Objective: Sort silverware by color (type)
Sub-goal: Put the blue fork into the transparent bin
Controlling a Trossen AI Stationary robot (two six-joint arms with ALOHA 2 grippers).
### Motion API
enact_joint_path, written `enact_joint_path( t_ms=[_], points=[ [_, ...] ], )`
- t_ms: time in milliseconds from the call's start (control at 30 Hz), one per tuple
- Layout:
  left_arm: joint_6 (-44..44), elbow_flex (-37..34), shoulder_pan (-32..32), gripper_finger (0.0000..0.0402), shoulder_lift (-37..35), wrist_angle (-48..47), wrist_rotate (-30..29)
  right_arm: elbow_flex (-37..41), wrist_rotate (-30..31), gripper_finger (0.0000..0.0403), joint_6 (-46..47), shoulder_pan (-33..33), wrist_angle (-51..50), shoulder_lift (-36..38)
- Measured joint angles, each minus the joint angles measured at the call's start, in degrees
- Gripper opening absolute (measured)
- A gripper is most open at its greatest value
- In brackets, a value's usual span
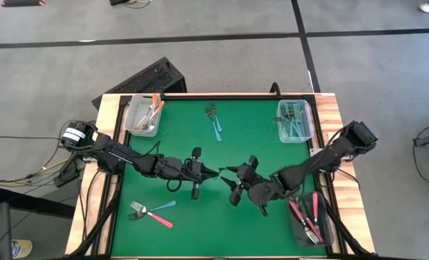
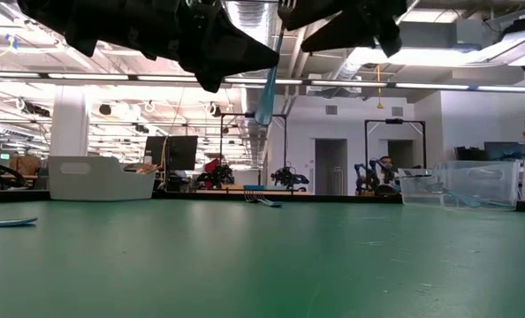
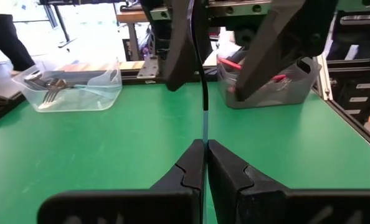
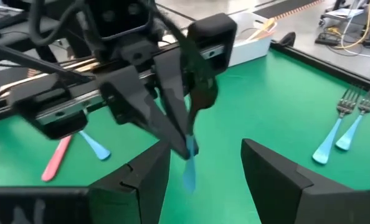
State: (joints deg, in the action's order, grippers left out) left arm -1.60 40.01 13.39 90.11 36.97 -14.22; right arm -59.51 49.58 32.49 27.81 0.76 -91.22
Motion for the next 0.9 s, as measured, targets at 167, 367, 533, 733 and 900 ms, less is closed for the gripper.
enact_joint_path(
  t_ms=[167,367,533,733,900],
  points=[
    [0.7,0.0,0.0,0.0,0.0,0.0,0.0,0.0,-1.7,0.0223,-0.2,-1.0,1.2,0.0],
    [1.4,0.0,0.0,0.0,0.0,0.0,0.0,0.0,-3.3,0.0223,-2.8,-2.1,3.1,0.0],
    [1.4,0.0,0.0,0.0,0.0,0.1,0.0,-0.1,-5.7,0.0215,-7.5,-3.2,5.9,0.0],
    [1.2,0.0,0.0,0.0,0.0,0.8,2.2,-0.1,-7.8,0.0142,-7.7,-5.0,5.9,0.0],
    [0.3,0.0,-0.1,0.0,0.0,2.2,2.6,-0.1,-10.4,0.0036,-8.8,-5.3,6.4,0.0]
  ],
)
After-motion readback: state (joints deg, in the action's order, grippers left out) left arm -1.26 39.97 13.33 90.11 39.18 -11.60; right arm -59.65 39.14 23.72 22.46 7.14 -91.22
